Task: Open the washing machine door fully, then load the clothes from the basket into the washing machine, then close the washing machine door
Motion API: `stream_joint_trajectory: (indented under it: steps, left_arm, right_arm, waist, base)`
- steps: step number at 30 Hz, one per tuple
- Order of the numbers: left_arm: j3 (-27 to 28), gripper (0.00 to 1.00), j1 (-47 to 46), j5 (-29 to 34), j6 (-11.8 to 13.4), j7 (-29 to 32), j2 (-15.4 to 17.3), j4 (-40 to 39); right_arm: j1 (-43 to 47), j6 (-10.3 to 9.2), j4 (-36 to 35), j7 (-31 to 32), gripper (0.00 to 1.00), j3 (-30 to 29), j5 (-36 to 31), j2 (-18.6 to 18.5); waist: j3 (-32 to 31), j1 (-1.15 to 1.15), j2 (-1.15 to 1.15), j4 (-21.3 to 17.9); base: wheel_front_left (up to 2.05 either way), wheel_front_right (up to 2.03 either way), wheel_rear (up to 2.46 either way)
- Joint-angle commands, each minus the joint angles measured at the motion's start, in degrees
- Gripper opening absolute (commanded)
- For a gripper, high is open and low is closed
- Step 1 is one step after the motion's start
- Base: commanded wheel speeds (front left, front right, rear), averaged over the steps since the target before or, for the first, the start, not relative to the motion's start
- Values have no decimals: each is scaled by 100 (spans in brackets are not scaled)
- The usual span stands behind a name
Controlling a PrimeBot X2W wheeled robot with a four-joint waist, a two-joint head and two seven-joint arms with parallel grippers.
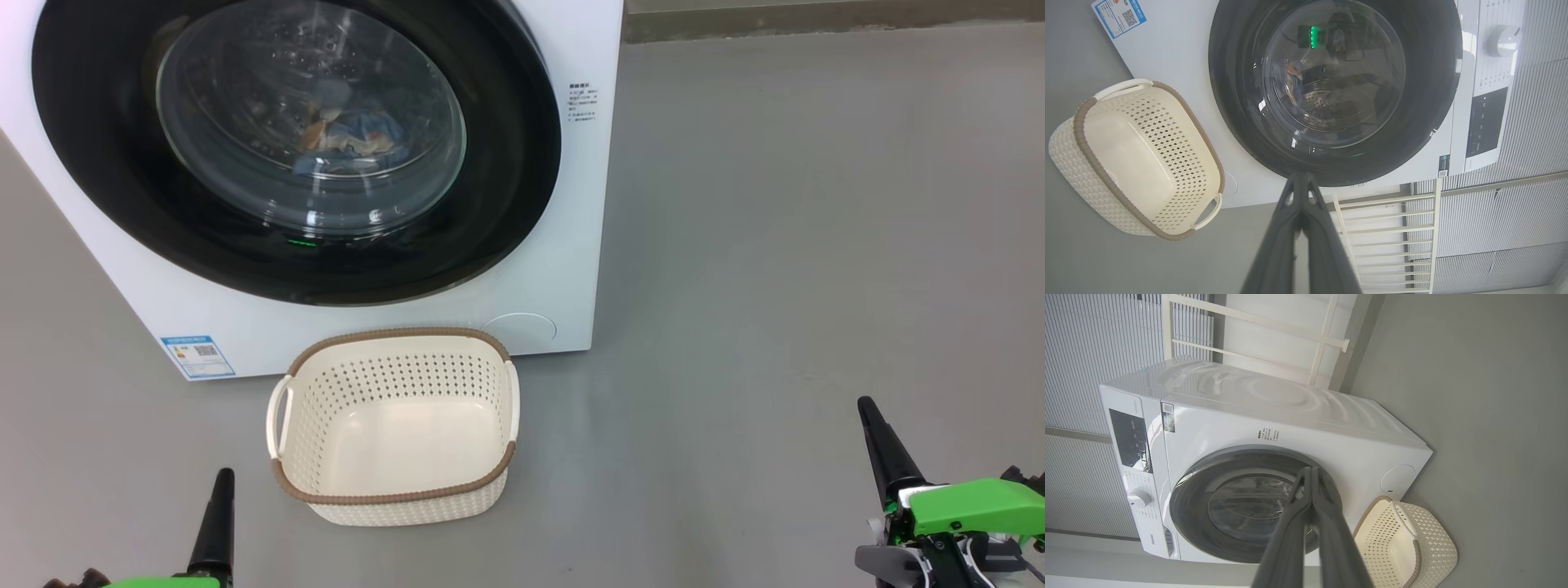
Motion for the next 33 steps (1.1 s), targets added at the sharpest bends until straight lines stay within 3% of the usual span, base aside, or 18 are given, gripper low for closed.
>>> stream_joint_trajectory:
  steps: [1,19,33]
  left_arm:
    - [181,0,-244,-132,2,45,49,-189]
    - [359,0,-292,-1033,2,364,-32,-269]
    - [359,0,-292,-1041,2,366,-32,-270]
  right_arm:
    - [-214,4,-187,38,0,40,110,-29]
    - [-220,1,-253,362,0,-230,1046,117]
    - [-221,1,-253,366,0,-235,1051,120]
  waist:
    - [1,0,0,2]
    - [28,0,0,41]
    - [28,0,0,41]
  base:
    - [0,0,0]
    - [0,0,0]
    - [0,0,0]
